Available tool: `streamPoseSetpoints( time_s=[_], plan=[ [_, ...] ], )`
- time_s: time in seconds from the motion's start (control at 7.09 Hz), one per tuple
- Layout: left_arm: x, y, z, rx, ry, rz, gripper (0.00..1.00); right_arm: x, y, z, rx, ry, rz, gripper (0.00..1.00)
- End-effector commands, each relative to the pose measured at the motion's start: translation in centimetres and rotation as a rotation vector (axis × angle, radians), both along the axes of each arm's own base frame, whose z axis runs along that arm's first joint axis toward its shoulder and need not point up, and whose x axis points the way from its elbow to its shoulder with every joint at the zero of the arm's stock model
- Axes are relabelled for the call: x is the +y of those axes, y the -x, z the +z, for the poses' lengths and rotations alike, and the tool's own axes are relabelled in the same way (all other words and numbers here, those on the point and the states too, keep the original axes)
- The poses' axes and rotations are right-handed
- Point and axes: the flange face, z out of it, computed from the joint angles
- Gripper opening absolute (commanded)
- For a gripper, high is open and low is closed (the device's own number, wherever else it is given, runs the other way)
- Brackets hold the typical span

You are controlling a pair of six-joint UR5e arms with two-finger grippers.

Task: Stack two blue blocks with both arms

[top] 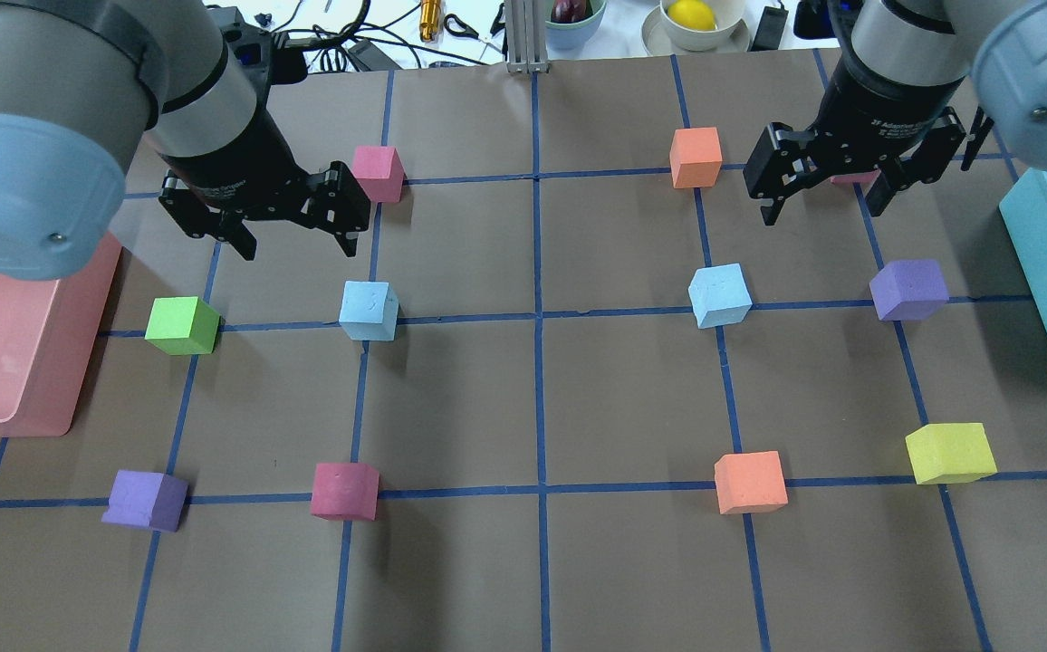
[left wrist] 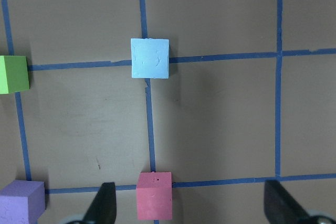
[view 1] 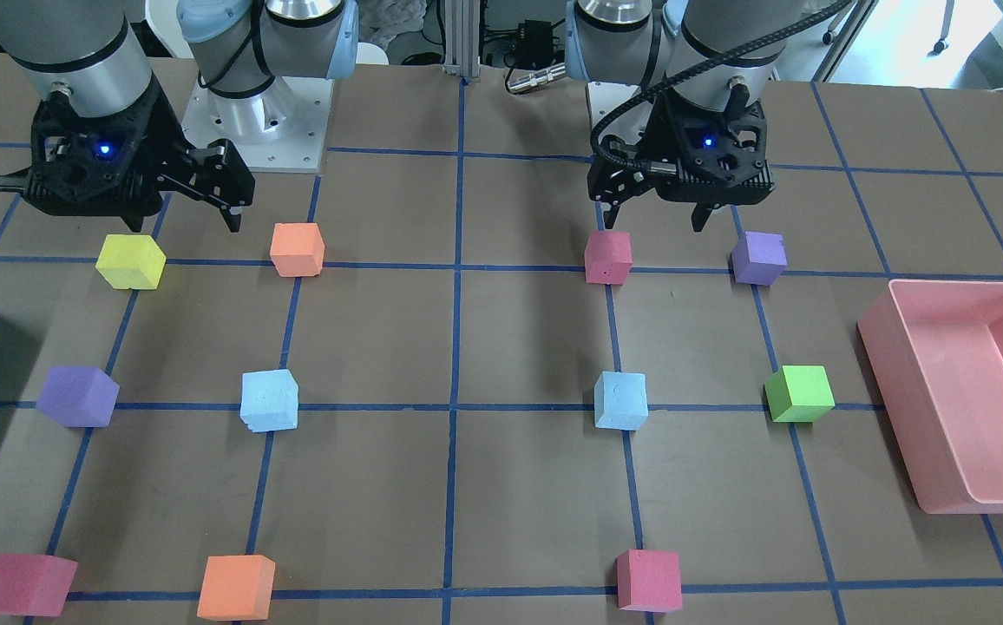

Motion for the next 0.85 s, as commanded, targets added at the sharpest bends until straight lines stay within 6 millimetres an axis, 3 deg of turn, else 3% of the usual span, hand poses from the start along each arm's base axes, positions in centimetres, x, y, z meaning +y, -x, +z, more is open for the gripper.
streamPoseSetpoints(
  time_s=[0.0,0.56,0.71],
  plan=[
    [-0.5,0.0,1.4,0.015,0.012,-0.002,1.00,0.1,0.0,-0.3,-0.002,-0.006,0.000,1.00],
    [-0.2,0.1,1.4,0.013,0.005,-0.008,1.00,-0.5,0.1,-1.5,-0.001,-0.022,0.003,1.00],
    [0.1,0.2,1.3,0.010,-0.009,-0.012,1.00,-1.6,0.1,-3.1,-0.006,-0.046,-0.005,1.00]
  ],
)
